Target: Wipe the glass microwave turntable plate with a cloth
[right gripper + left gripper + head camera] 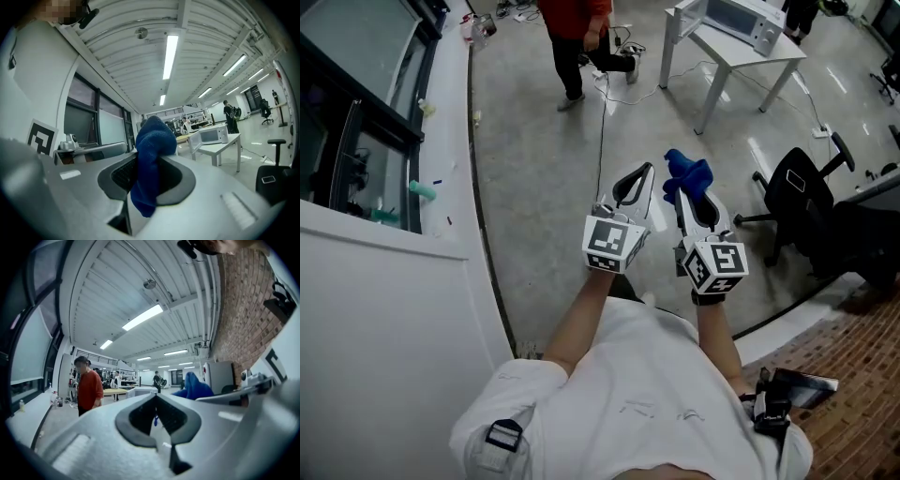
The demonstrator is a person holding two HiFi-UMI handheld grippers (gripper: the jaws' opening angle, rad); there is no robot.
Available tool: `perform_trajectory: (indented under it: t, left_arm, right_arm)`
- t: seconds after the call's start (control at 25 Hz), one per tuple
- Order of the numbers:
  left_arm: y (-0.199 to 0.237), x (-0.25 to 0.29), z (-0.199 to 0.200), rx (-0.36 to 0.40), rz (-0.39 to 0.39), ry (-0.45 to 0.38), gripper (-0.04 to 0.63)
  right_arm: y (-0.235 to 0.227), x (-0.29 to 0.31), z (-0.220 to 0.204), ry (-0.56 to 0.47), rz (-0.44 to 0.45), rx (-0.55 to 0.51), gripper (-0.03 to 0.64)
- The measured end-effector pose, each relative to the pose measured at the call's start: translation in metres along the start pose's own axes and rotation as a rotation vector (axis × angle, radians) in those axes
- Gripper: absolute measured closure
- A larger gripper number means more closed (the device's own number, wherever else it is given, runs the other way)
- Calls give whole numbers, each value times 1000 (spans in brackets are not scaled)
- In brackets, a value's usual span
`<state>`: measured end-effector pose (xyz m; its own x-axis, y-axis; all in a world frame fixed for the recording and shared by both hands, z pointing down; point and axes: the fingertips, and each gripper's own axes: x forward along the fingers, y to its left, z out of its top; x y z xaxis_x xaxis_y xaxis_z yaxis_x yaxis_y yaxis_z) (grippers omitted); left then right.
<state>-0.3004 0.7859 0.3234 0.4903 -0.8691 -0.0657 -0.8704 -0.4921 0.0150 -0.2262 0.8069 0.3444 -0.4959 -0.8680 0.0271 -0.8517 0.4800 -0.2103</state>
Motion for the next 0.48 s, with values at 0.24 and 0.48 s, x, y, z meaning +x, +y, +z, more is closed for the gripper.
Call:
perform_trajectory:
  t: [0.24, 0.48]
  left_arm:
    - [11, 5, -13, -6, 23, 24, 597]
    - [22, 61, -11, -39, -35, 29, 597]
  right_arm:
    - [4, 11, -11, 26, 33, 21, 525]
    - [-43, 48, -8, 25, -53, 35, 525]
